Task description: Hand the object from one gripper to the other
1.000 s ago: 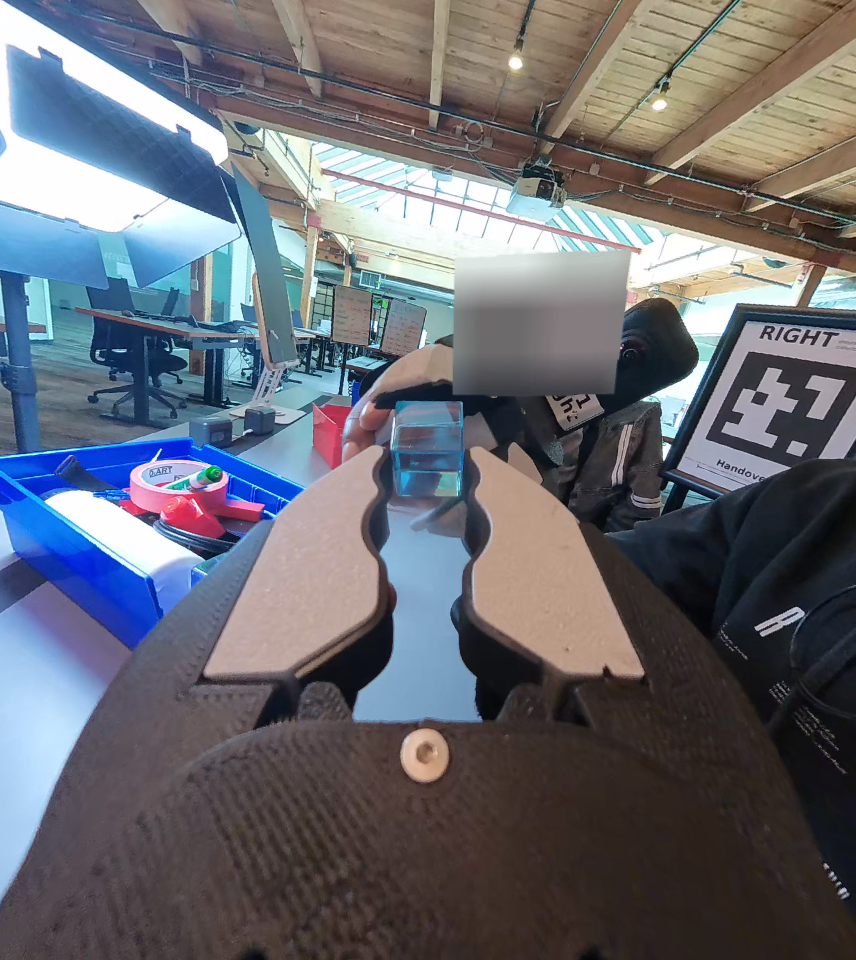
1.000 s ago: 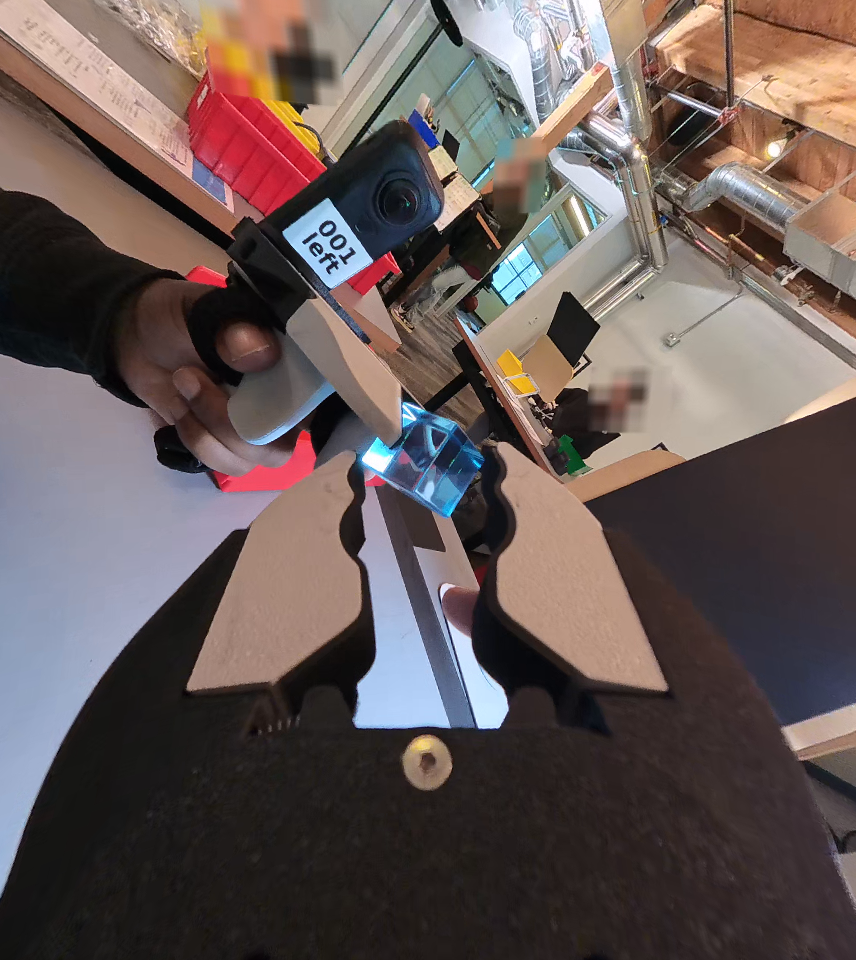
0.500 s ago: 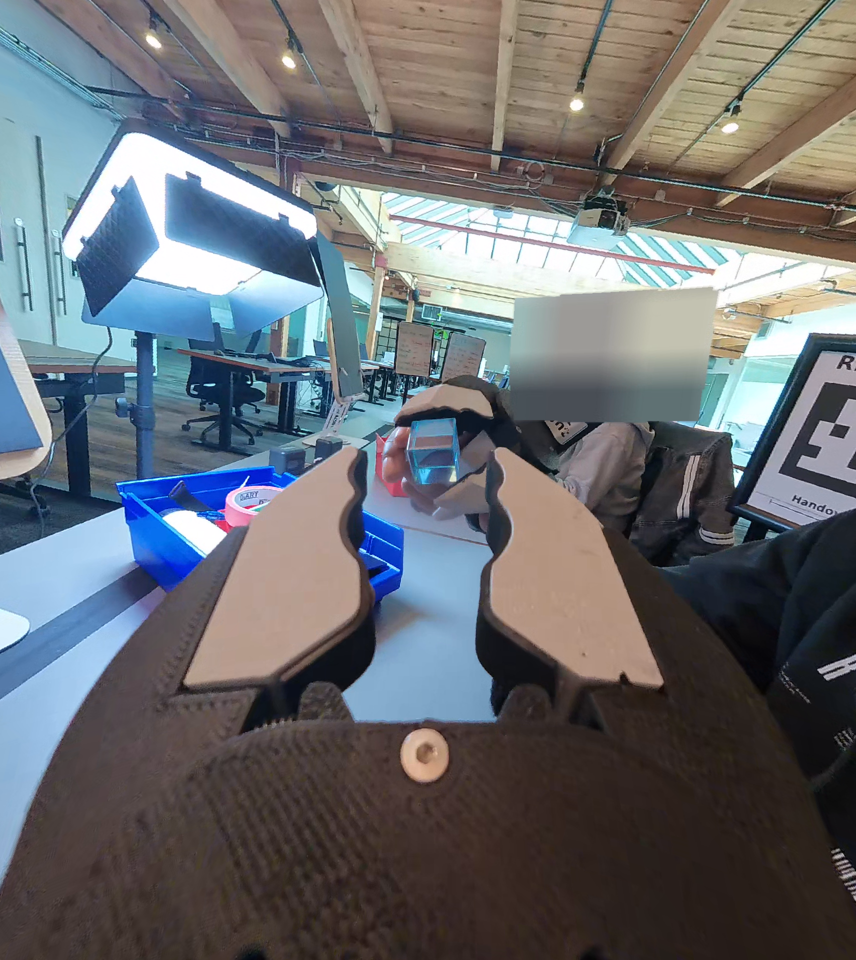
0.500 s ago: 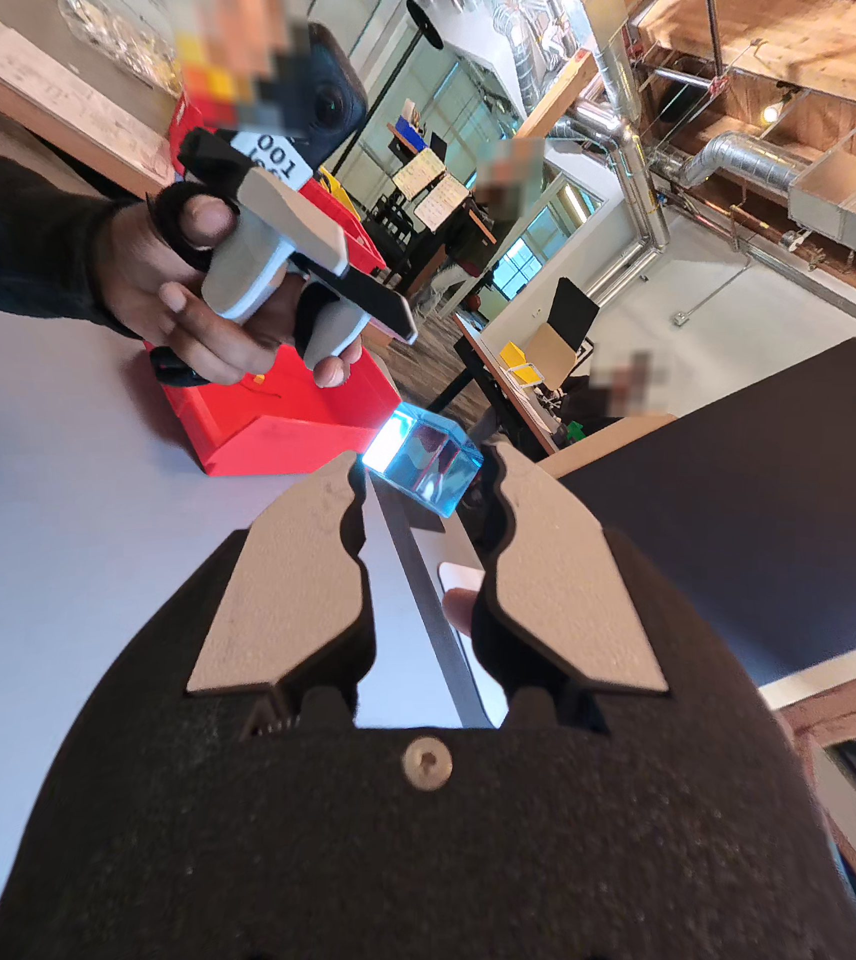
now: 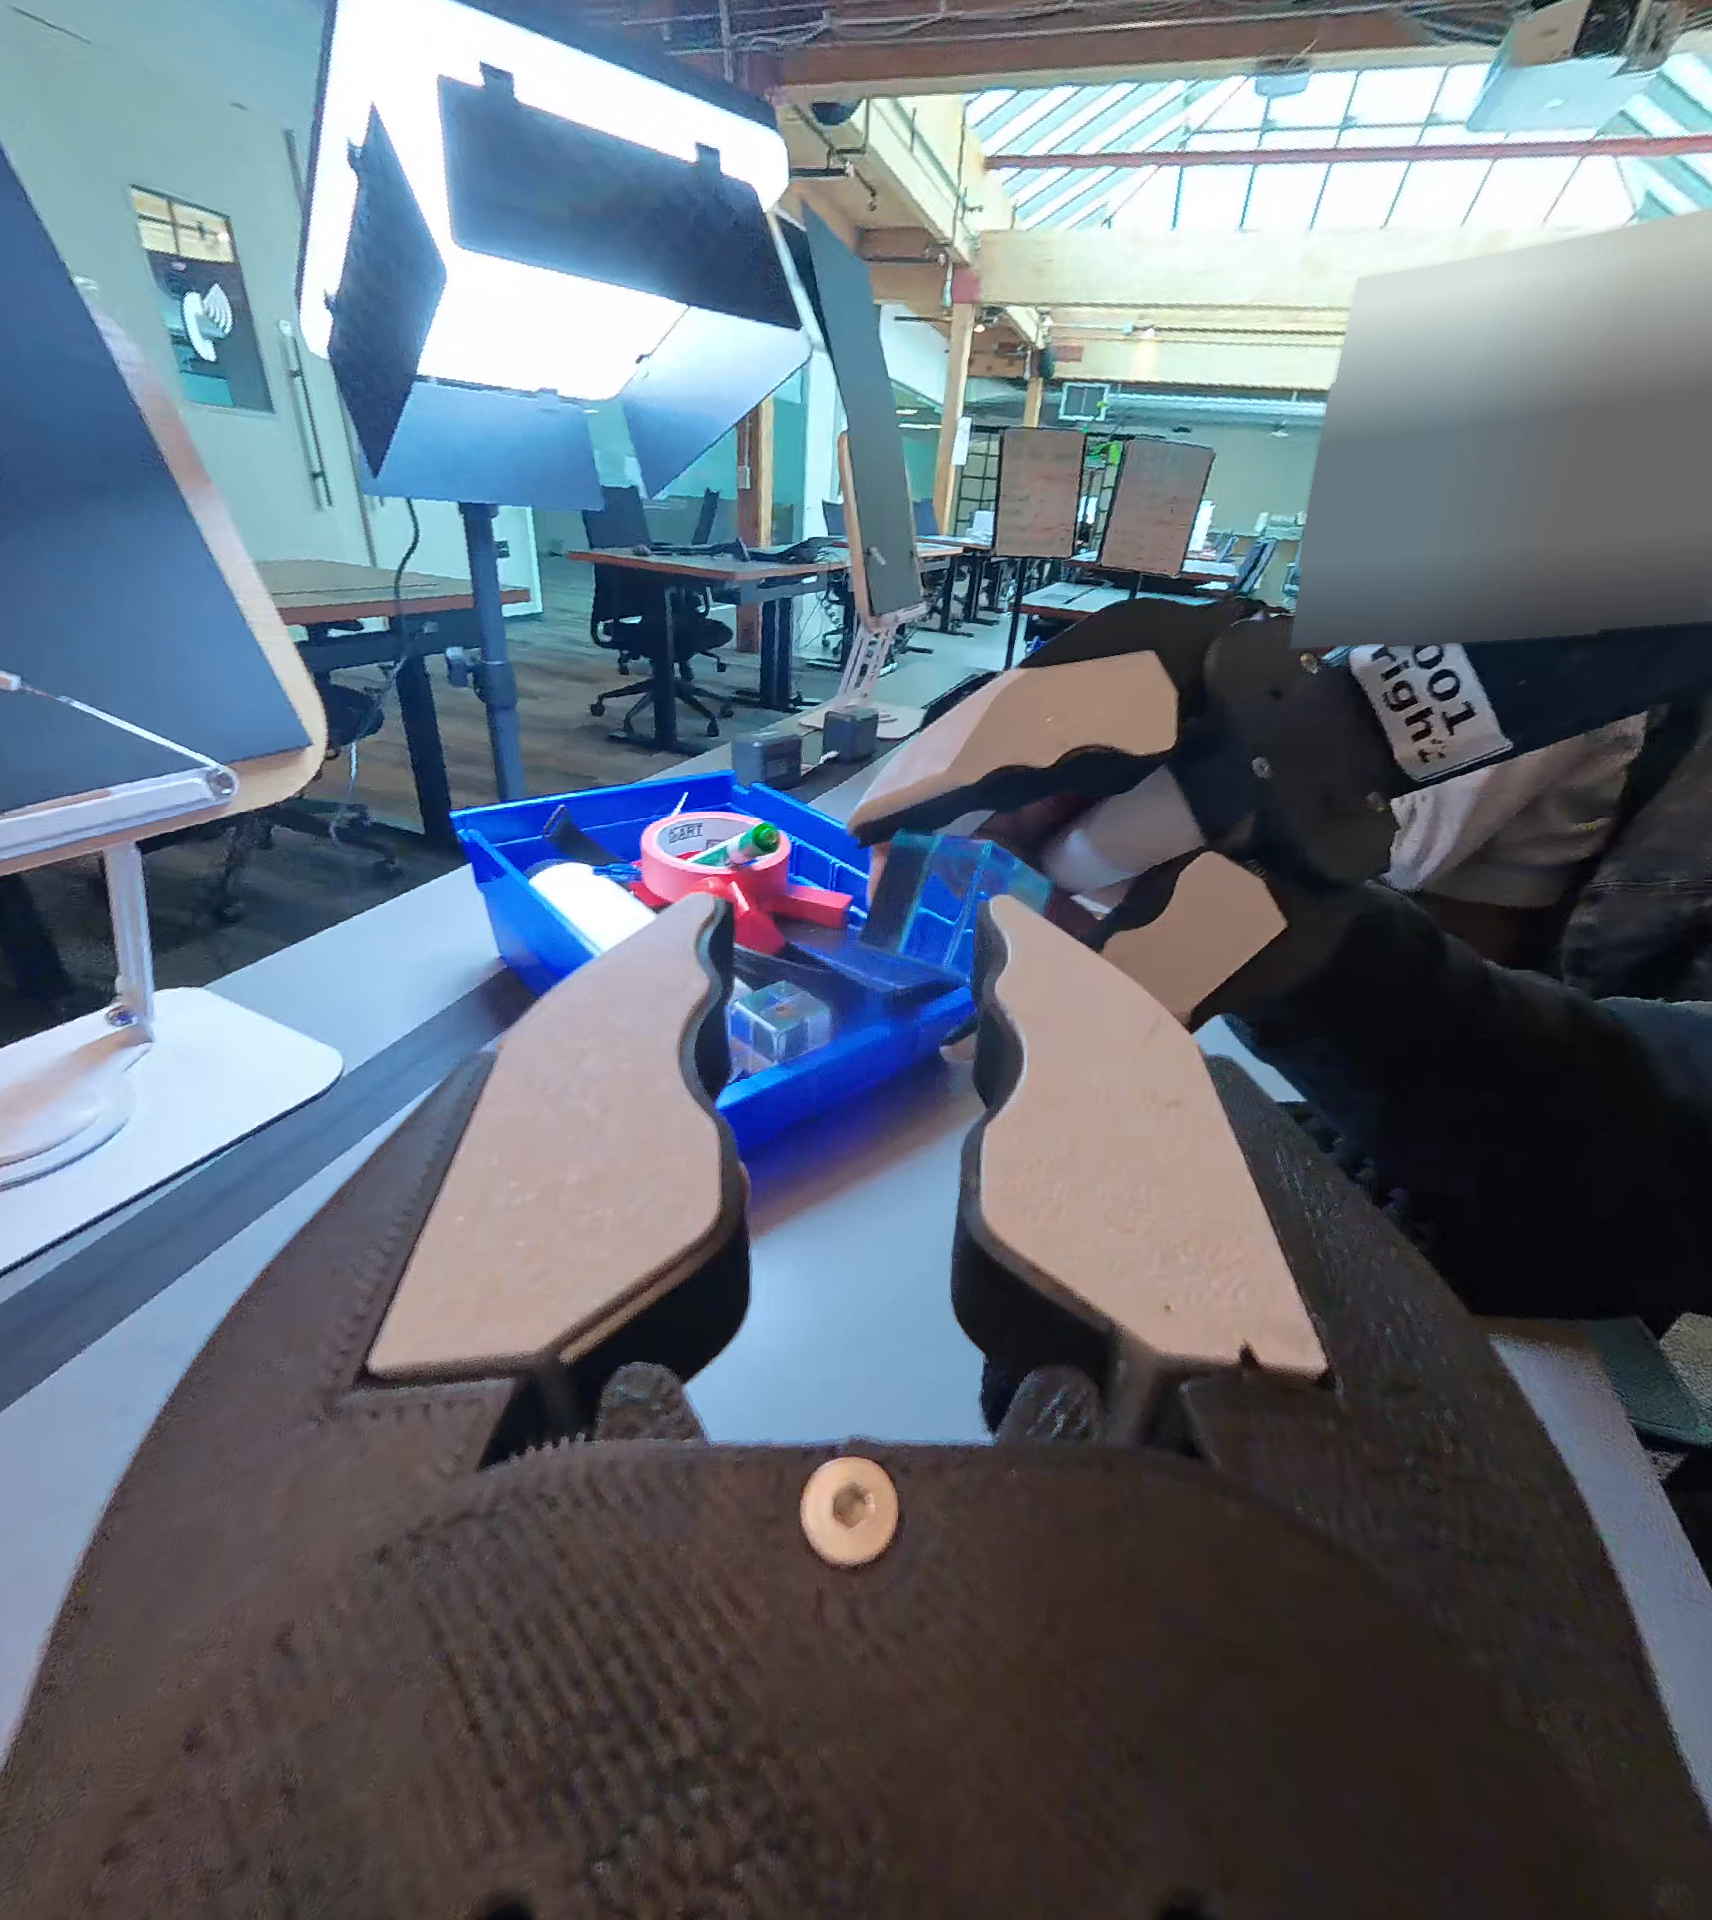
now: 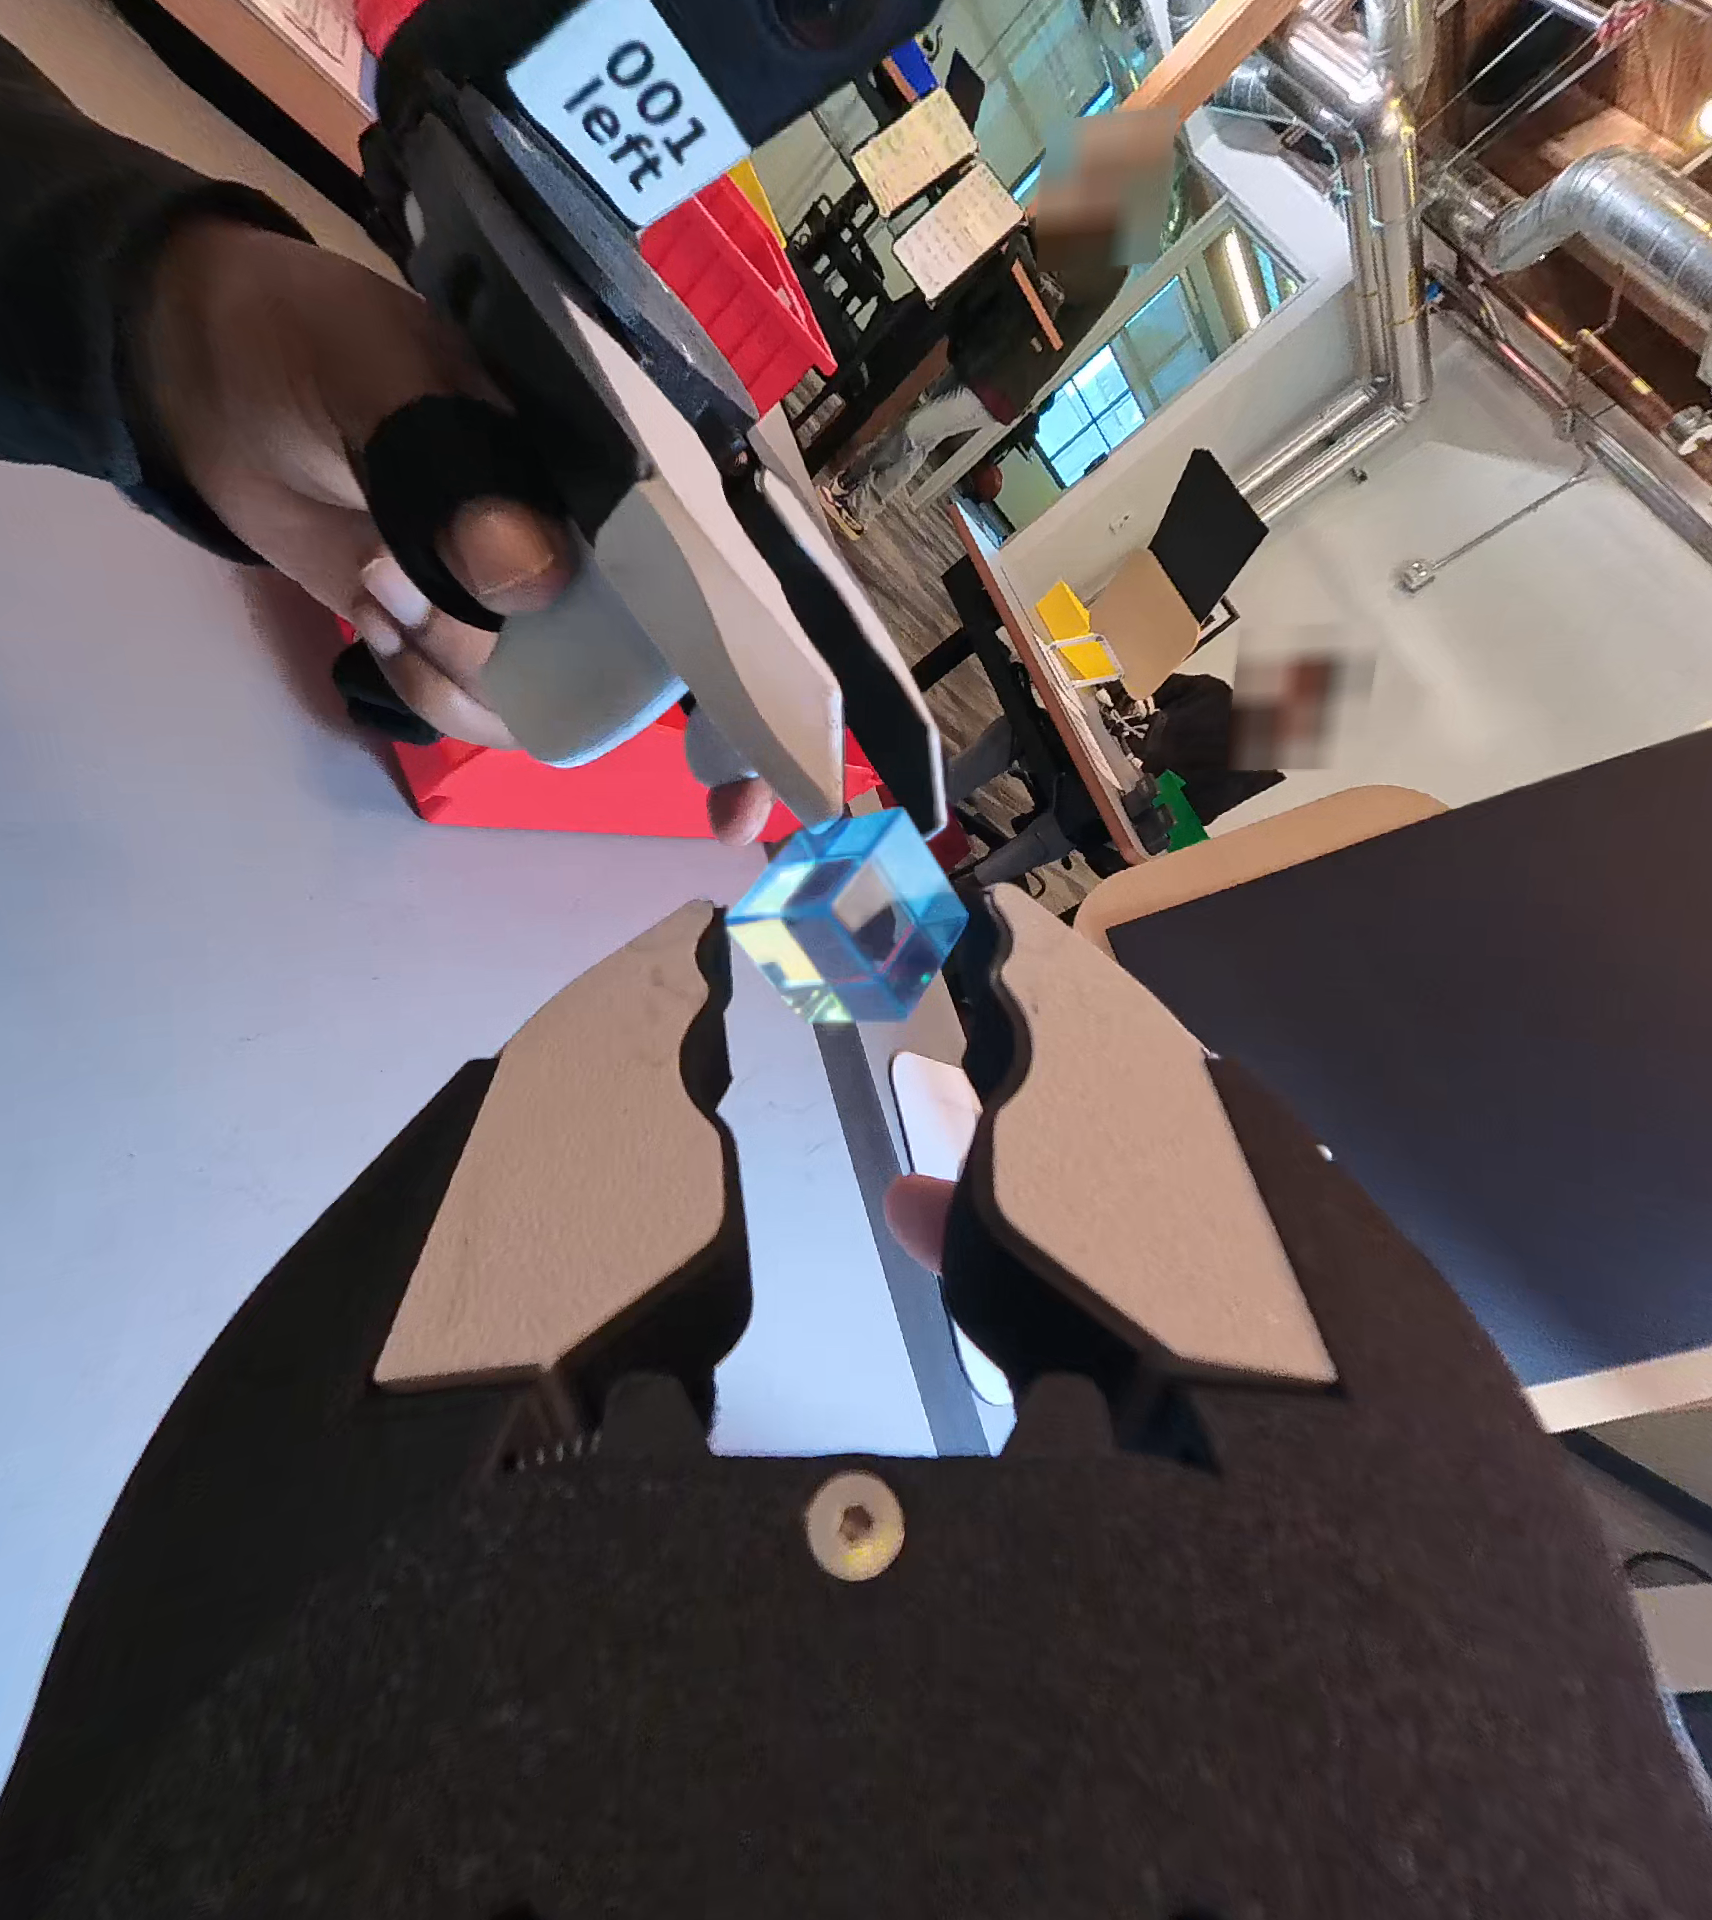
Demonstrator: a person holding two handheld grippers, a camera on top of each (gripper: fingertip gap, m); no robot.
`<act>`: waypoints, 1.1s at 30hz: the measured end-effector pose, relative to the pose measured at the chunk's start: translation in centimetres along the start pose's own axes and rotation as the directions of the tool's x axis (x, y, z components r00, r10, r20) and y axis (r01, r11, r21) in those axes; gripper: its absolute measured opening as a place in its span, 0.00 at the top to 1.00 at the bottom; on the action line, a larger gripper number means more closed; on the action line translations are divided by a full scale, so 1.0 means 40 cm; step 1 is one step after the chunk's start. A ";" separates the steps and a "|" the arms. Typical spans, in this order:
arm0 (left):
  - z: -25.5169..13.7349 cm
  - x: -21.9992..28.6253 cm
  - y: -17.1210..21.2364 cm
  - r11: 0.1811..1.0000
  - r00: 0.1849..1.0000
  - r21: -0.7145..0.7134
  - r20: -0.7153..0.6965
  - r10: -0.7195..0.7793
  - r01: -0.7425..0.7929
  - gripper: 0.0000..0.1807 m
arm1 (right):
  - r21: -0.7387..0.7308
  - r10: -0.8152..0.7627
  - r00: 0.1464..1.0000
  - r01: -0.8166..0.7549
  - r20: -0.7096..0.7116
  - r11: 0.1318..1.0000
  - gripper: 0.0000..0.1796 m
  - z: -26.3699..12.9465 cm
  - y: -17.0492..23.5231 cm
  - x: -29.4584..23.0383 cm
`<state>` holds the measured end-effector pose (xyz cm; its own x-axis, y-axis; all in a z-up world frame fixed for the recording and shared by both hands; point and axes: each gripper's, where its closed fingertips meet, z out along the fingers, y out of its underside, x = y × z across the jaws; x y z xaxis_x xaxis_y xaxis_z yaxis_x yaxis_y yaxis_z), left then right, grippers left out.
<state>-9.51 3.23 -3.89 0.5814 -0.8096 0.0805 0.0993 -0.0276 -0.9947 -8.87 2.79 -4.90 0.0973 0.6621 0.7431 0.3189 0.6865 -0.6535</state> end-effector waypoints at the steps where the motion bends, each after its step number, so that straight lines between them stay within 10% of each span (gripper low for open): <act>1: -0.002 -0.009 0.003 1.000 1.000 -0.004 0.010 -0.006 0.006 0.76 | 0.005 0.009 1.000 -0.009 0.002 1.000 0.76 -0.001 -0.001 0.001; 16: -0.026 -0.148 0.082 0.977 0.954 -0.167 0.248 0.169 -0.130 0.81 | -0.207 -0.023 0.993 -0.002 -0.115 0.978 0.76 -0.036 0.132 0.097; 25: -0.029 -0.179 0.128 0.910 0.890 -0.334 0.296 0.347 -0.244 0.80 | -0.671 0.232 0.930 -0.367 -0.286 0.644 0.76 -0.175 0.608 0.155; 33: -0.097 -0.225 0.043 0.942 0.876 -0.261 0.378 0.300 -0.210 0.80 | -0.673 0.239 0.846 -0.526 -0.477 0.519 0.74 -0.216 0.689 0.191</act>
<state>-17.71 8.21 -6.59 0.8443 -0.4957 -0.2035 -0.2391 -0.0087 -0.9709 8.82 24.18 -15.98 0.6080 0.5810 0.5411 0.7493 -0.1945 -0.6331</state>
